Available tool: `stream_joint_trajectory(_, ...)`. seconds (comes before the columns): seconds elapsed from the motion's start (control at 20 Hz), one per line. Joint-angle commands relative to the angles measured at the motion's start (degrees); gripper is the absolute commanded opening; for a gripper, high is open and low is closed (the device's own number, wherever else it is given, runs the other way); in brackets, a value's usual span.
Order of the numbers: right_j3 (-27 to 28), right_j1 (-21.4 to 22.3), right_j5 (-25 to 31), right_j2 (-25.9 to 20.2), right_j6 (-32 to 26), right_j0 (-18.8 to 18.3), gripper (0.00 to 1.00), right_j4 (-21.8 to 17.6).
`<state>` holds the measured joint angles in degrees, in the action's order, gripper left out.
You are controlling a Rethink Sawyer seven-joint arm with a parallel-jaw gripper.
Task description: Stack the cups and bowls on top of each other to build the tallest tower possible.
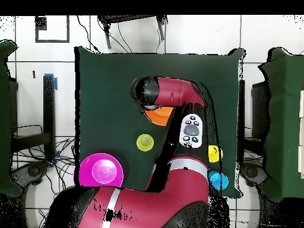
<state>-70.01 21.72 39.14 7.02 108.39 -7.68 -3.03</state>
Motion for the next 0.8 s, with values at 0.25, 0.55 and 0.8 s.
stream_joint_trajectory(0.25, -2.9, 0.0, -5.8, -7.3, 1.5, -2.2, 0.00, -0.3)
stream_joint_trajectory(0.55, -0.8, -0.8, -5.5, -5.1, 1.5, -1.1, 0.00, -2.0)
stream_joint_trajectory(0.8, 0.0, -1.3, -5.5, -4.5, 1.9, -0.3, 0.00, -2.4)
